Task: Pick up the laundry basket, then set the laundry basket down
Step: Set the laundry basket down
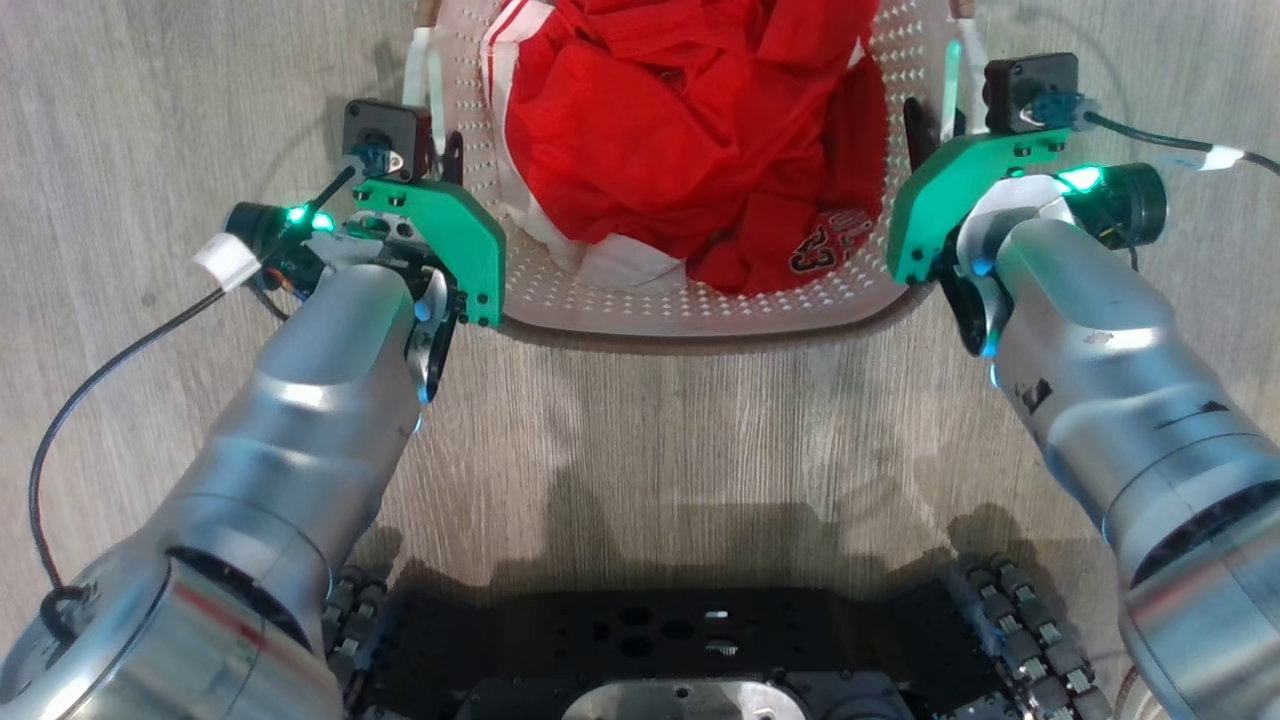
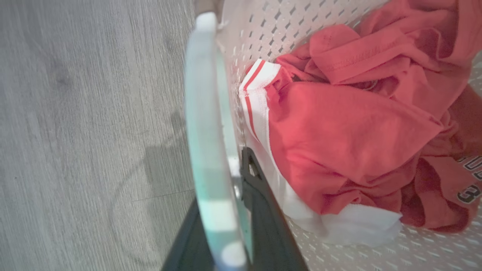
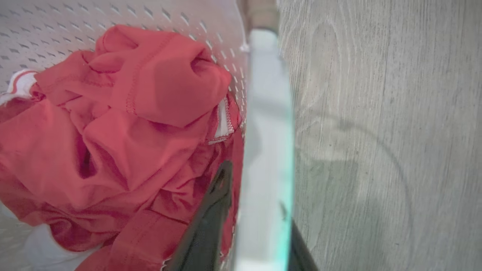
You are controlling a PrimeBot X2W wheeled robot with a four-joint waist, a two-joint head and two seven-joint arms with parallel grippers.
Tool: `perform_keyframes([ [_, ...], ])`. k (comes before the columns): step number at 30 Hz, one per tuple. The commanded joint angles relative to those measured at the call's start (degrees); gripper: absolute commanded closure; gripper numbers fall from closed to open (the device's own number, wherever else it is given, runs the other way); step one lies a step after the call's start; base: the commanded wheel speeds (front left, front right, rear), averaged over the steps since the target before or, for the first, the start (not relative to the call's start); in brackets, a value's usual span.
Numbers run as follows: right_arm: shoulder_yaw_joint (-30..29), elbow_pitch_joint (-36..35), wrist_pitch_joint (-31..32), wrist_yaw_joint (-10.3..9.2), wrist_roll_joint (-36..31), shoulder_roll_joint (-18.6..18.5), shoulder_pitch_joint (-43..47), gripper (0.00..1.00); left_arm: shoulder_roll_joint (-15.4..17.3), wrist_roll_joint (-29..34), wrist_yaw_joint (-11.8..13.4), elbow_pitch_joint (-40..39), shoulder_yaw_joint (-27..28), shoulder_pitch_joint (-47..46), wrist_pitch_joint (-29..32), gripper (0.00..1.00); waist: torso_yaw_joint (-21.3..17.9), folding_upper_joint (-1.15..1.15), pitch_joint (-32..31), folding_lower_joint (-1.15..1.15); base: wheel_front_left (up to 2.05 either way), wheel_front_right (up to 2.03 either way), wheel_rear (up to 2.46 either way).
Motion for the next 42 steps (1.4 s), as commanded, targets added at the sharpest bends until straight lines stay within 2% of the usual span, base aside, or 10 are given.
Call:
perform_keyframes([
  [1,0.63,0.17,-0.24,0.28,-1.88,0.65,2.82,0.62,1.93,1.2,0.69,-0.47,0.93,-0.61,-0.72,0.96,0.01,0.0,-0.15,0.0,0.0,0.0,0.0],
  [2,0.21,0.17,-0.24,0.28,-2.32,0.67,2.92,0.52,1.93,1.13,0.87,-0.52,1.07,-0.53,-0.72,0.8,0.02,0.0,-0.23,0.0,0.0,0.0,0.0],
  [3,-0.21,0.17,-0.24,0.28,-2.77,0.69,2.99,0.28,1.93,1.09,1.02,-0.57,1.18,-0.46,-0.72,0.7,0.03,0.0,-0.3,0.0,0.0,0.0,0.0],
  [4,-0.61,0.17,-0.24,0.28,-3.2,0.7,3.06,0.04,1.93,1.09,1.12,-0.59,1.24,-0.41,-0.72,0.65,0.03,0.0,-0.37,0.0,0.0,0.0,0.0],
  [5,-1.03,0.17,-0.24,0.28,-3.62,0.72,3.07,0.0,1.93,1.06,1.17,-0.54,1.31,-0.33,-0.72,0.62,0.04,0.0,-0.44,0.0,0.0,0.0,0.0],
  [7,-1.85,0.17,-0.24,0.28,-4.47,0.74,3.1,0.0,1.93,0.79,1.22,-0.28,1.51,-0.14,-0.72,0.5,0.03,0.0,-0.59,0.0,0.0,0.0,0.0],
  [8,-2.27,0.17,-0.24,0.28,-4.89,0.75,3.1,0.0,1.93,0.69,1.18,-0.11,1.52,-0.05,-0.72,0.2,0.03,0.0,-0.67,0.0,0.0,0.0,0.0],
  [9,-2.69,0.17,-0.24,0.28,-5.27,0.76,3.04,0.0,1.93,0.59,1.13,0.07,1.52,0.02,-0.72,0.01,0.05,0.0,-0.74,0.0,0.0,0.0,0.0],
  [32,-9.96,-2.02,-0.25,0.28,-11.43,0.78,4.46,0.0,2.08,1.82,1.58,-1.49,4.0,2.11,-0.72,0.0,0.14,0.0,-4.82,0.0,0.0,0.0,0.0],
  [42,-20.3,-7.76,-0.25,0.28,-20.27,0.78,7.32,0.0,4.05,7.92,2.55,-12.98,11.17,7.12,-0.72,0.0,-0.17,0.0,-9.82,0.0,0.0,0.0,0.0],
])
